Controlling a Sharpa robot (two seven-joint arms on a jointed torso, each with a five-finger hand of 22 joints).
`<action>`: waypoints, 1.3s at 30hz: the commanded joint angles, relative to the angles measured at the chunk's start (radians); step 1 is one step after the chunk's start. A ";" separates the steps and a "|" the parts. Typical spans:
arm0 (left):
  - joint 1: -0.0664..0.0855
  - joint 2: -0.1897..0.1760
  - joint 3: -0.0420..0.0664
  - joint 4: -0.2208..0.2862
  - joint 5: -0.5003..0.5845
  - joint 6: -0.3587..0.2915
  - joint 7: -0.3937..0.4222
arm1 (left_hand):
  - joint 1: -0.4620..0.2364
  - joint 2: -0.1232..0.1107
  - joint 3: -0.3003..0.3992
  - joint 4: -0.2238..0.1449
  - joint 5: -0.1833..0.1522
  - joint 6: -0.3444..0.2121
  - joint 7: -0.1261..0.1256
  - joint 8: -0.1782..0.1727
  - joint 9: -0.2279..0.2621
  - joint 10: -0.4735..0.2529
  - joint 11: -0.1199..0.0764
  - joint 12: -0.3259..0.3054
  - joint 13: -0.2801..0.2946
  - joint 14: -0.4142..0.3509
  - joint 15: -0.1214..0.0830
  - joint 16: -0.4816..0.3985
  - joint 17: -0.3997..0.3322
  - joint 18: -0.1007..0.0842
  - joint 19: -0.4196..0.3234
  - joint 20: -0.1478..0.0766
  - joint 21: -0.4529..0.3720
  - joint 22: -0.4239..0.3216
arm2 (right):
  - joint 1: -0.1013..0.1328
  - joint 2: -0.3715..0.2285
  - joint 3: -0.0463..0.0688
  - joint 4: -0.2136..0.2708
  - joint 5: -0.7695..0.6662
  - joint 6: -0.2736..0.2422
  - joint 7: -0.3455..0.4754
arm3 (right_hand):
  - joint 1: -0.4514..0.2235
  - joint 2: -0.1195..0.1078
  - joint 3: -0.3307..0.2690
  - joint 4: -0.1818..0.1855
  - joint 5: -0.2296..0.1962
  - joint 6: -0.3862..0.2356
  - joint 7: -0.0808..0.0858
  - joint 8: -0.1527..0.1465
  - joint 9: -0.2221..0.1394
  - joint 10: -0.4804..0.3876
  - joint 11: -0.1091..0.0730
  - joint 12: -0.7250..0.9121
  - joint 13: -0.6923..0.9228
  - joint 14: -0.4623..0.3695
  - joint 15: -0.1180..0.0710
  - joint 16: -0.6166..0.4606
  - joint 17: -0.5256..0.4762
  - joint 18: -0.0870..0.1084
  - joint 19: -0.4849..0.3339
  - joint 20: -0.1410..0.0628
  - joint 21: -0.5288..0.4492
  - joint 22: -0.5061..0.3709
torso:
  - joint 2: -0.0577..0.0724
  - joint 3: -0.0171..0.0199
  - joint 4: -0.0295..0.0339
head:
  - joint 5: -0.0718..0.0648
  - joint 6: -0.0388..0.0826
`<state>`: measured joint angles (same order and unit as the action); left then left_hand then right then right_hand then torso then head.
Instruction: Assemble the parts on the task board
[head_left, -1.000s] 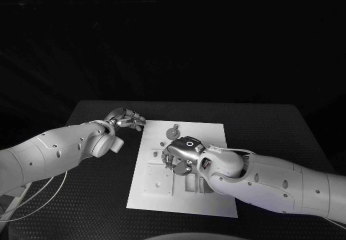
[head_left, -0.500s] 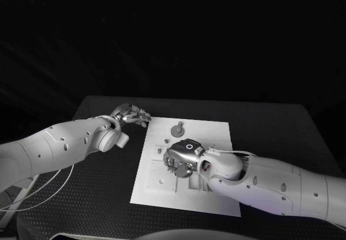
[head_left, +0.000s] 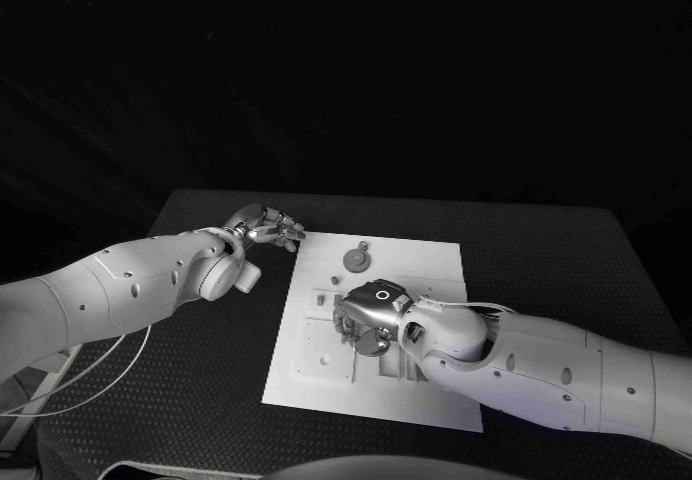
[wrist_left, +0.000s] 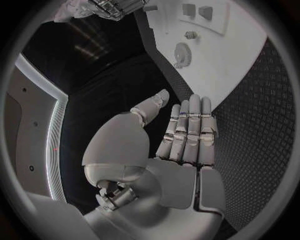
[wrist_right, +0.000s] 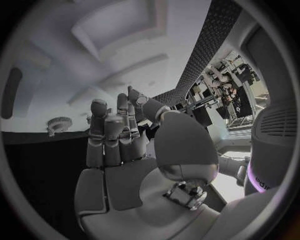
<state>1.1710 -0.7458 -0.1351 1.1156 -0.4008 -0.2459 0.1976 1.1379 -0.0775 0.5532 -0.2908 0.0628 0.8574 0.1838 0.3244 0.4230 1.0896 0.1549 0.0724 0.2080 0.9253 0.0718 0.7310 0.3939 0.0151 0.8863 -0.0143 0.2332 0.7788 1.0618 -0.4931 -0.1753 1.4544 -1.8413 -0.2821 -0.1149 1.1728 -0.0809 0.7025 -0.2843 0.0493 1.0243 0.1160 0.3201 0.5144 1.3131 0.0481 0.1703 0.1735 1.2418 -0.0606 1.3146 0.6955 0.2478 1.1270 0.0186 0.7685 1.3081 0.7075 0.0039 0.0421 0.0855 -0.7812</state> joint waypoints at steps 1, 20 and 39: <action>0.002 0.001 0.001 0.003 0.007 0.001 0.007 | 0.008 0.001 -0.007 0.001 -0.003 -0.006 -0.001 0.001 0.000 -0.004 0.000 -0.001 -0.001 0.002 0.006 -0.004 0.001 -0.012 0.001 -0.007 -0.004 -0.001 | 0.000 0.002 -0.001 -0.002 -0.019 0.013 0.005 | -0.009 0.005 0.007 0.000 0.000 0.002 0.001 0.004 0.001 0.007 -0.003 -0.005 0.001 0.002 -0.005 0.002 0.002 0.014 0.000 -0.007 0.004 0.016 | 0.000 0.0002 0.0001 | 0.001 -0.001; 0.002 0.001 0.001 0.005 0.007 0.004 0.007 | 0.008 0.001 -0.008 0.001 -0.003 -0.006 -0.001 0.001 0.000 -0.004 0.000 -0.001 -0.001 0.001 0.006 -0.006 0.002 -0.012 0.001 -0.007 -0.005 -0.002 | -0.006 0.011 -0.006 -0.015 -0.021 0.021 0.007 | -0.010 0.005 0.007 -0.001 0.000 0.002 0.001 0.004 0.002 0.008 -0.003 -0.005 0.002 0.002 -0.005 0.002 0.002 0.014 0.000 -0.008 0.004 0.016 | 0.000 -0.0005 0.0002 | 0.008 -0.009; 0.003 0.001 0.001 0.005 0.007 0.007 0.005 | 0.009 0.002 -0.009 0.001 -0.003 -0.007 -0.001 0.001 0.000 -0.005 0.001 -0.001 -0.002 0.001 0.007 -0.008 0.004 -0.012 0.001 -0.007 -0.007 -0.003 | -0.010 0.025 -0.014 -0.031 -0.032 0.040 0.013 | -0.010 0.005 0.007 -0.002 0.000 0.001 0.002 0.004 0.002 0.008 -0.003 -0.007 0.002 0.001 -0.005 0.001 0.002 0.014 0.000 -0.008 0.003 0.016 | 0.000 0.0003 0.0005 | 0.008 -0.011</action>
<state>1.1721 -0.7458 -0.1349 1.1177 -0.3996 -0.2449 0.1965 1.1379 -0.0775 0.5510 -0.2886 0.0627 0.8574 0.1838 0.3244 0.4230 1.0895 0.1547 0.0724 0.2073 0.9253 0.0718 0.7272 0.3964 0.0151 0.8863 -0.0142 0.2332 0.7771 1.0538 -0.4692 -0.1871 1.4245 -1.8572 -0.2685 -0.1124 1.1671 -0.0778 0.7050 -0.2874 0.0493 1.0205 0.1126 0.3206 0.5165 1.3139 0.0438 0.1703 0.1741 1.2438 -0.0585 1.3146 0.6967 0.2478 1.1289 0.0175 0.7685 1.3076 0.7076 0.0039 0.0421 0.0931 -0.7914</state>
